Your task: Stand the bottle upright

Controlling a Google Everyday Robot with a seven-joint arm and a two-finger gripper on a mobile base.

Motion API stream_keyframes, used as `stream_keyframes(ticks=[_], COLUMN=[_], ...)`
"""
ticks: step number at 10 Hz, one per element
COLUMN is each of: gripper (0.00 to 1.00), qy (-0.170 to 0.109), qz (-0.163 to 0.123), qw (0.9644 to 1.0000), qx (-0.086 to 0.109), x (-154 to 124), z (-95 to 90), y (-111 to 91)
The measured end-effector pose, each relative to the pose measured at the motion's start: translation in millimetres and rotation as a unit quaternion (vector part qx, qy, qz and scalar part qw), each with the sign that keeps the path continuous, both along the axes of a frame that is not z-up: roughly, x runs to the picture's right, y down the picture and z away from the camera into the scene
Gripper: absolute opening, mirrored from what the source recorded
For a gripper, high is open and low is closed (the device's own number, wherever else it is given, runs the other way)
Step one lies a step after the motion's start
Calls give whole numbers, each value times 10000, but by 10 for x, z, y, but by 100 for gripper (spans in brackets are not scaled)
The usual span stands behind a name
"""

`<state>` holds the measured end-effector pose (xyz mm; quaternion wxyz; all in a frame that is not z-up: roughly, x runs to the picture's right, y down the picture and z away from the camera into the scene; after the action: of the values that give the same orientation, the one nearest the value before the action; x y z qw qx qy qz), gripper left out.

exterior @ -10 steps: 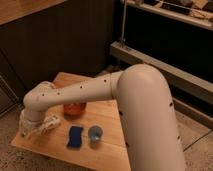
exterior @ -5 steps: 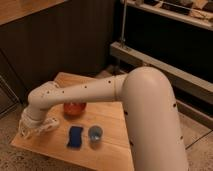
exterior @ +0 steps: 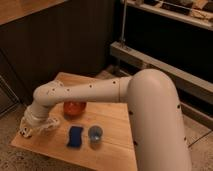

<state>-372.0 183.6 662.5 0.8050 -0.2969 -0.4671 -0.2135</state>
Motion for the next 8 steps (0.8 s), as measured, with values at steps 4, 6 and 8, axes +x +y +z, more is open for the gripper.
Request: stream_keyframes(ticks=[4, 6, 8], gripper=[24, 24, 24], qy=[-115, -222, -399], qz=[251, 390, 593], qw=[9995, 9988, 9972], qx=[-152, -179, -224], x=[38, 39, 28], z=[29, 23, -7], y=[-45, -84, -133])
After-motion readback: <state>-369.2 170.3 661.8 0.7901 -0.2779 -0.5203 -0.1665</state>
